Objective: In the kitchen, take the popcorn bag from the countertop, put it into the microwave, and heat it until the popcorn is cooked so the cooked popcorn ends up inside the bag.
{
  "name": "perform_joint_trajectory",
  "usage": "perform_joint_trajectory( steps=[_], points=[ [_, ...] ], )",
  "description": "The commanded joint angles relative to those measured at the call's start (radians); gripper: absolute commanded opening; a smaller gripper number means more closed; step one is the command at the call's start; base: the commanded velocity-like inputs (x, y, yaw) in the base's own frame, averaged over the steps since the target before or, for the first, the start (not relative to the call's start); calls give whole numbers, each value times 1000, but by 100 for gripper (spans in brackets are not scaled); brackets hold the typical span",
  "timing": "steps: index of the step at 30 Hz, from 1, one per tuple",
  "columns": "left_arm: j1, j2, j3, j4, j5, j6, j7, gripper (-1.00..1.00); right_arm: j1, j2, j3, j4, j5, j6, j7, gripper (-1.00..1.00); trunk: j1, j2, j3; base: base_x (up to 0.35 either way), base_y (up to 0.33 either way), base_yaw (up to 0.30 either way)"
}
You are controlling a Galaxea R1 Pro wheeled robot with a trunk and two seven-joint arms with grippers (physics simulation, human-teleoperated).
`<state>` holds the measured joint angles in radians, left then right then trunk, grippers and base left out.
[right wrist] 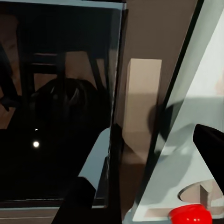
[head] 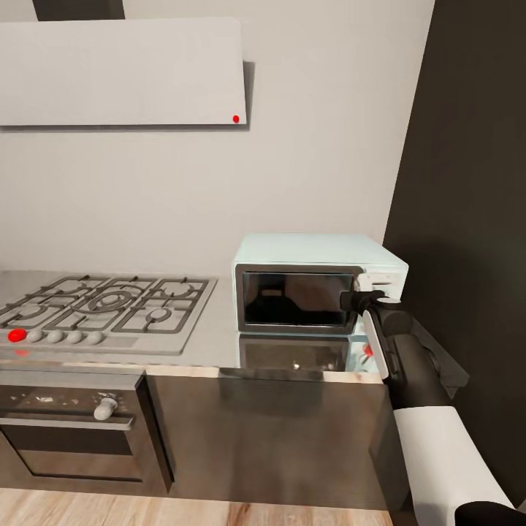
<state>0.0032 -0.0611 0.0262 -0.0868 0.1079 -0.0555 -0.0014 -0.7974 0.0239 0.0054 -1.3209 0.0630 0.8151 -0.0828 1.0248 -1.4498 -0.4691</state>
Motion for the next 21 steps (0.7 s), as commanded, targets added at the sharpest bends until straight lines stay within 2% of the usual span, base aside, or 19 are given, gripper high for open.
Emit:
perform_joint_trajectory(
  steps=[1,9,13,21],
  points=[
    [0,0,1,-1,9,-1,0,100,0,1,2,62,-43,2,57,-100,0,0,-1,0,0,0],
    [0,0,0,-1,9,-3,-1,100,0,1,24,60,-46,7,67,-100,0,0,-1,-8,0,0],
    [0,0,1,-1,9,-3,0,100,0,0,25,60,-45,7,67,-100,0,0,-1,-144,0,0],
    [0,0,1,-1,9,-3,0,100,0,-1,25,61,-46,7,64,-100,0,0,-1,-6,0,0]
  ],
)
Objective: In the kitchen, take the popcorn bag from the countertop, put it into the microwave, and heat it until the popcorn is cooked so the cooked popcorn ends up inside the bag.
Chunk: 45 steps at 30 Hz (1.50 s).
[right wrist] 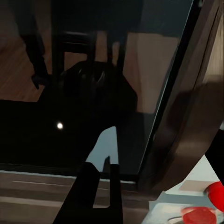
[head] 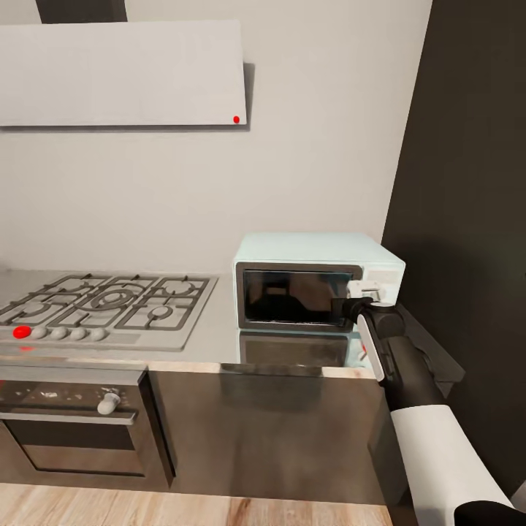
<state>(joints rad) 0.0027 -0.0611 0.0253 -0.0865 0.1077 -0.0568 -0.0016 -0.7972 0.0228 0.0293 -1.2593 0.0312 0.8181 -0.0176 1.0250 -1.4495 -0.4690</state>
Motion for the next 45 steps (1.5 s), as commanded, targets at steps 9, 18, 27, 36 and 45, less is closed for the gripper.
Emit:
perform_joint_trajectory(
  steps=[9,18,27,36,45],
  points=[
    [0,0,2,-1,9,-1,0,100,0,-1,1,-2,-4,-4,-7,-100,0,0,-1,-3,0,0],
    [0,0,2,-1,9,-1,0,100,0,-1,0,-2,-3,0,-7,-100,0,0,-1,-119,0,0],
    [0,0,2,-1,10,-1,0,100,0,-1,0,-2,-2,0,-7,-100,0,0,-1,-278,0,0],
    [0,0,2,-1,10,0,0,100,0,-1,0,-2,-2,0,-7,-100,0,0,-1,-167,0,0],
    [0,0,3,-1,10,0,0,100,0,-1,0,-2,-3,2,-7,100,0,0,-1,-2,0,0]
  ],
)
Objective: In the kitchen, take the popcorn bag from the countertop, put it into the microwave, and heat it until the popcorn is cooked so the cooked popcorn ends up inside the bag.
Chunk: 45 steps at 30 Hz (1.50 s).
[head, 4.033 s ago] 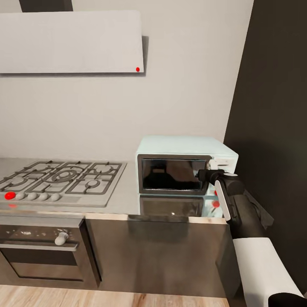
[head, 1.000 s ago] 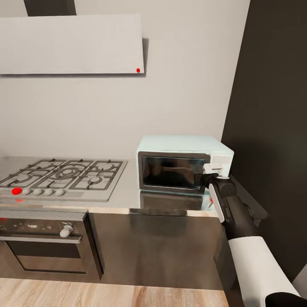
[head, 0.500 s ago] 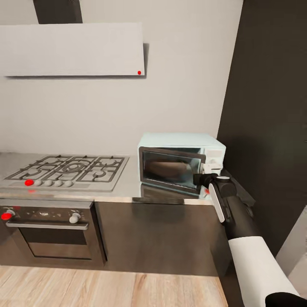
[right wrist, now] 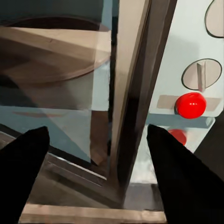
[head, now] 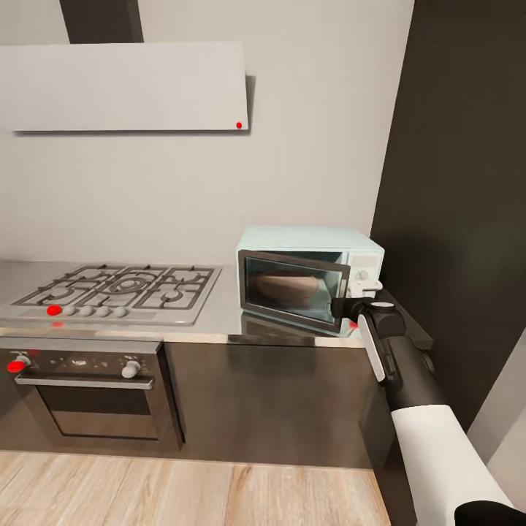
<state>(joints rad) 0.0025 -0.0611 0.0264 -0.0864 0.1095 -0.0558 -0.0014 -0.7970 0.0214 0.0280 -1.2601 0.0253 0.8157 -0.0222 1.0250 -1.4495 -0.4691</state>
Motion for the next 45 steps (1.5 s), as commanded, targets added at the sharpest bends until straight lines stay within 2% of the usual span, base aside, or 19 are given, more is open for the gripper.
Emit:
perform_joint_trajectory(
  steps=[1,9,13,16,20,22,24,29,33,35,37,45],
  points=[
    [0,0,2,-1,9,-2,0,100,-1,0,1,-1,3,5,-2,100,0,-1,-1,0,0,0],
    [1,0,2,-1,9,-2,0,100,-1,-2,1,0,-6,6,1,100,0,-1,-1,0,0,0],
    [0,0,2,-1,9,-1,0,100,-1,-11,2,1,-9,27,19,100,0,-1,-1,0,0,0],
    [0,0,2,-1,9,-1,0,100,-3,-26,6,-20,-3,65,138,100,0,-1,-1,0,0,0],
    [1,0,2,-1,9,-1,0,100,-4,-138,6,-26,-2,71,335,100,0,-1,-1,0,0,0],
    [0,0,2,-1,9,-1,0,100,-4,-179,6,-26,0,70,393,100,0,-1,-1,0,0,0],
    [1,0,2,-1,9,-1,0,100,-4,-202,4,-20,4,68,411,100,0,-1,-1,0,0,0],
    [1,0,3,-1,10,-1,0,100,-4,-244,-5,-15,2,61,409,100,0,-1,-1,0,0,0],
    [1,0,2,-1,9,-2,0,100,-4,-254,-27,-15,1,59,365,100,0,-1,-1,0,0,0],
    [1,0,3,-3,10,-1,0,100,-4,-242,-37,-5,8,47,375,100,0,-1,-1,0,0,0],
    [1,0,3,-3,10,-1,0,100,-4,-236,-37,-11,5,45,367,100,0,-1,-1,0,0,0],
    [1,0,3,-3,9,-1,0,100,-4,-239,-40,-14,4,43,364,100,0,-1,-1,0,0,0]
  ],
)
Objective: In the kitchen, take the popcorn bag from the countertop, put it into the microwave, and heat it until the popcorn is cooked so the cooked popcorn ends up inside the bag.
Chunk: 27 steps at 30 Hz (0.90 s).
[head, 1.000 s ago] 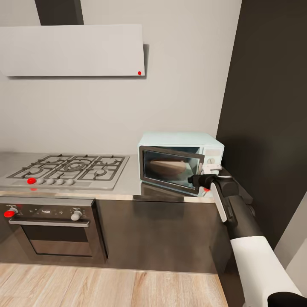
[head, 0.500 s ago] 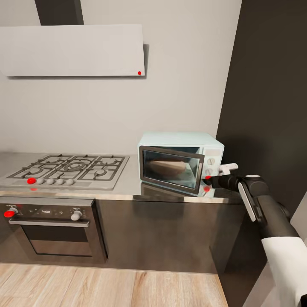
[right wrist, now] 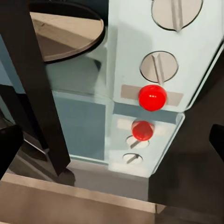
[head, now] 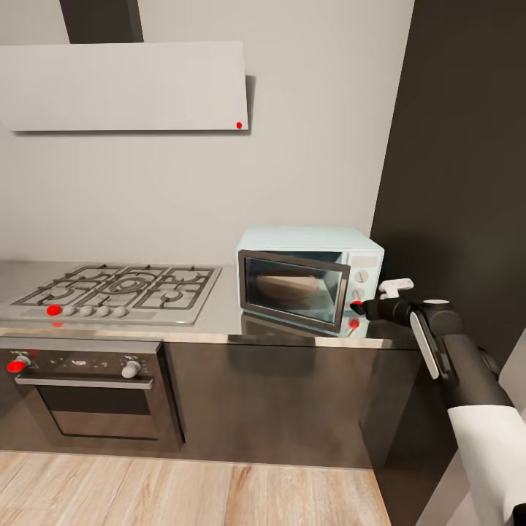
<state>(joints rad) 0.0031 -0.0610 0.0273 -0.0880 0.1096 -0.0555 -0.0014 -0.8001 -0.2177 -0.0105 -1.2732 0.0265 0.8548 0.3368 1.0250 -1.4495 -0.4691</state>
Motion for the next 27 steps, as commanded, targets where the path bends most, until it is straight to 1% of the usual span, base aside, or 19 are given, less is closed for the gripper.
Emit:
perform_joint_trajectory(
  steps=[1,7,8,13,27],
  points=[
    [1,0,2,-2,9,-1,0,100,-1,0,-2,-1,4,4,3,100,0,-1,-1,0,0,0],
    [0,0,2,-2,9,-1,0,100,-1,2,-36,-9,3,-1,-31,100,0,-1,-1,0,0,0],
    [0,0,2,-2,9,-1,0,100,-1,3,-50,-9,3,-2,-53,100,0,-1,-1,0,0,0],
    [0,1,3,-1,10,-1,0,100,-1,6,-51,-9,0,-2,-51,100,0,-1,-1,47,0,0],
    [0,1,3,-1,10,0,0,100,-1,8,-51,-8,-1,-2,-41,100,0,-1,-1,186,0,0]
  ],
)
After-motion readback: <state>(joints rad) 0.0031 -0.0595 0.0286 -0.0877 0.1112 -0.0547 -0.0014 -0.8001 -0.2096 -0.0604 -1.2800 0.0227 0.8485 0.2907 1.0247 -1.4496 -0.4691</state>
